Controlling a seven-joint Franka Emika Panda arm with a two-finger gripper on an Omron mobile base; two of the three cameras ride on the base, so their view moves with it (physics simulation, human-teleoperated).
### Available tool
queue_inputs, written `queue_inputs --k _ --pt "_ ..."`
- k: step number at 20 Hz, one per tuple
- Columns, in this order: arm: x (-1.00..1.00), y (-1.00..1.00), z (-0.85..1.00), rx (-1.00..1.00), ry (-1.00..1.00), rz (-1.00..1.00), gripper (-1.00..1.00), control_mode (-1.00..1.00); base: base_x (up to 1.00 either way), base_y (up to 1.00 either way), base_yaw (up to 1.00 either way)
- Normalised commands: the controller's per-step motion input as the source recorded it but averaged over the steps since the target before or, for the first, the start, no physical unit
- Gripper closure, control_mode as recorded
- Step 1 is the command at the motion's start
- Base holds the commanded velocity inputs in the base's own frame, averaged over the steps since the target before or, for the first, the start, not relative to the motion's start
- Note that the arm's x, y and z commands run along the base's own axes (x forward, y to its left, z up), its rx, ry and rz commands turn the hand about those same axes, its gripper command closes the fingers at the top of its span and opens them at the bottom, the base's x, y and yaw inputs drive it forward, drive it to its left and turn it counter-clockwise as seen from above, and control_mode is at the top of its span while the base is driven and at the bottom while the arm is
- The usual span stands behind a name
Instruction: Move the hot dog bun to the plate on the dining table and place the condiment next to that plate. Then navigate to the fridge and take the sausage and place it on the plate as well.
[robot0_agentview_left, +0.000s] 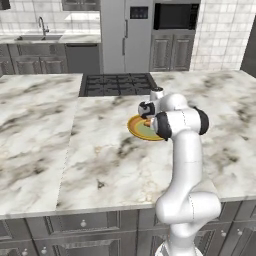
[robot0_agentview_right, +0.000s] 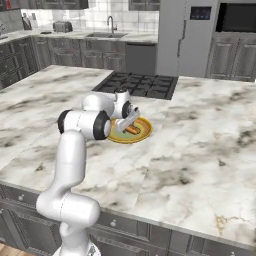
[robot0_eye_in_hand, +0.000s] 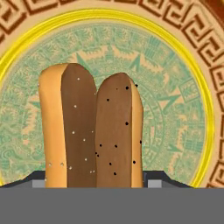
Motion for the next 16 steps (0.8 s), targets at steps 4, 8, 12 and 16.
queue_inputs --k 4,8,12,16 --pt "0.21 0.01 -0.12 0.0 -0.01 0.0 -1.0 -1.0 0.0 0.0 0.0" --pt "0.12 0.08 -0.1 0.0 0.0 0.0 -1.0 -1.0 0.0 0.0 0.0" --pt "0.0 0.11 0.0 0.0 0.0 0.0 -1.0 -1.0 0.0 0.0 0.0" --pt "0.0 0.05 0.0 0.0 0.0 0.0 -1.0 -1.0 0.0 0.0 0.0"
